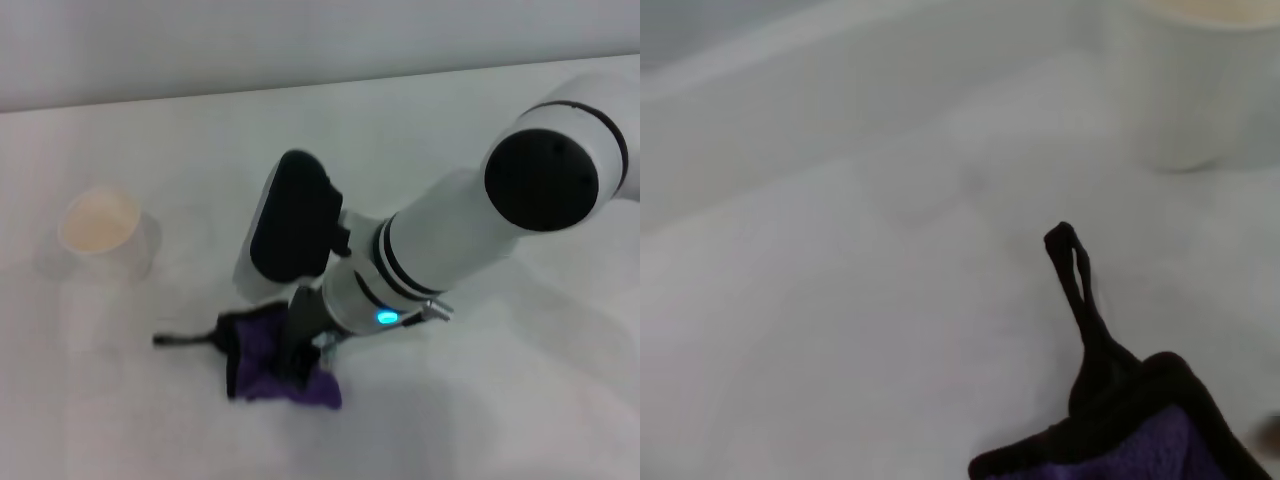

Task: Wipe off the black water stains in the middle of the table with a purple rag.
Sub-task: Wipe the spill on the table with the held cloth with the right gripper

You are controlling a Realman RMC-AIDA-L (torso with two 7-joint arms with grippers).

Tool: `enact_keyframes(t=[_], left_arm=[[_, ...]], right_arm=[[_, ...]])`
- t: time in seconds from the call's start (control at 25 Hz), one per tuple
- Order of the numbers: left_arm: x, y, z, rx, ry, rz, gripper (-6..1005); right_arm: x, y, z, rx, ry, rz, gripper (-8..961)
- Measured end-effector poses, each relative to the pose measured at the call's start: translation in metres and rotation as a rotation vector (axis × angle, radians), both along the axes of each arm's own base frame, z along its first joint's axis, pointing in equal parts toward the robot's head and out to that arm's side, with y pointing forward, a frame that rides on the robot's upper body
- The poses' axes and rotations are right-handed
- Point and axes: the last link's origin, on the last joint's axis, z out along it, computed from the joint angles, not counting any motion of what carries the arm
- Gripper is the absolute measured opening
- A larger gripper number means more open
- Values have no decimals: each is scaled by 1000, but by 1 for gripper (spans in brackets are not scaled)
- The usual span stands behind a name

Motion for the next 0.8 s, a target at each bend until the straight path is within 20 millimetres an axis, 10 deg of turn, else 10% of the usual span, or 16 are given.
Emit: enact_keyframes(t=[0.2, 0.8], left_arm=[[0, 1, 0, 0, 0, -1, 890], [0, 0, 0, 1, -13, -2, 890]], right_arm=[[-1, -3, -3, -43, 17, 19, 104], [48, 82, 39, 355, 88, -169, 101]])
